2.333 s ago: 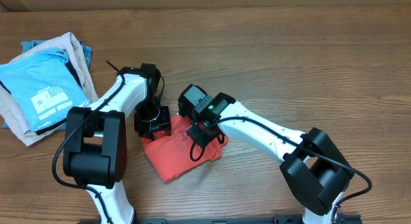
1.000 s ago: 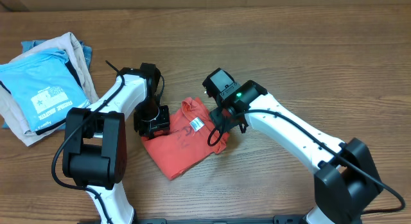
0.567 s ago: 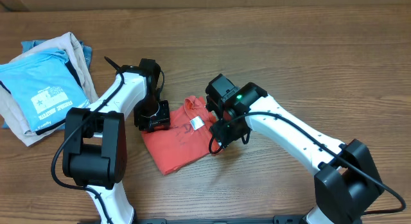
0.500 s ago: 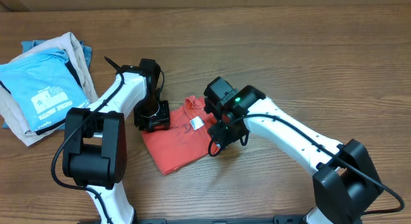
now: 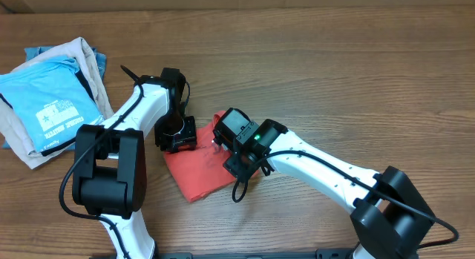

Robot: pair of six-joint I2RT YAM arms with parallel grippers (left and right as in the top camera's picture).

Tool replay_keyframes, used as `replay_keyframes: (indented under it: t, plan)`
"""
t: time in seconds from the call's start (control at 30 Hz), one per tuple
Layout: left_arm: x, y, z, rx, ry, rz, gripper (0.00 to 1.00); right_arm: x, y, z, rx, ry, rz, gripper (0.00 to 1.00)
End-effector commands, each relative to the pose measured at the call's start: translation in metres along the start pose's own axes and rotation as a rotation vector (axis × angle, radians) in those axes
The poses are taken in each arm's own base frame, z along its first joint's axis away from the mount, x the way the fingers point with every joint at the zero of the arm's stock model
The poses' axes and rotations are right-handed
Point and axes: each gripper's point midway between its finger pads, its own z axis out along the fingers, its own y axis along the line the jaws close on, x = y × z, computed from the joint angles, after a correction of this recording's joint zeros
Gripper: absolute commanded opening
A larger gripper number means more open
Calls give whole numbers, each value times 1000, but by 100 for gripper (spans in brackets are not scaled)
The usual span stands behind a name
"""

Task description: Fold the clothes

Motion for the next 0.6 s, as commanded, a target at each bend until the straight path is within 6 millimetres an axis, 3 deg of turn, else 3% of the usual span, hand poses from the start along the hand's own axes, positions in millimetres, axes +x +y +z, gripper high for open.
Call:
replay_keyframes:
  t: [0.0,0.23,0.37,0.57]
  plan:
    - [-9,3,-3,-23,-31,-5,50,4,-7,15,47,29,-15,68]
    - [-9,3,-3,-24,-32,-5,50,10,-23,29,126,70,-8,69]
    - [-9,4,-3,-30,-34,-5,49,13,-54,25,263,80,46,69]
    - [-9,8,-3,-51,-35,-6,47,23,-79,22,309,108,115,68]
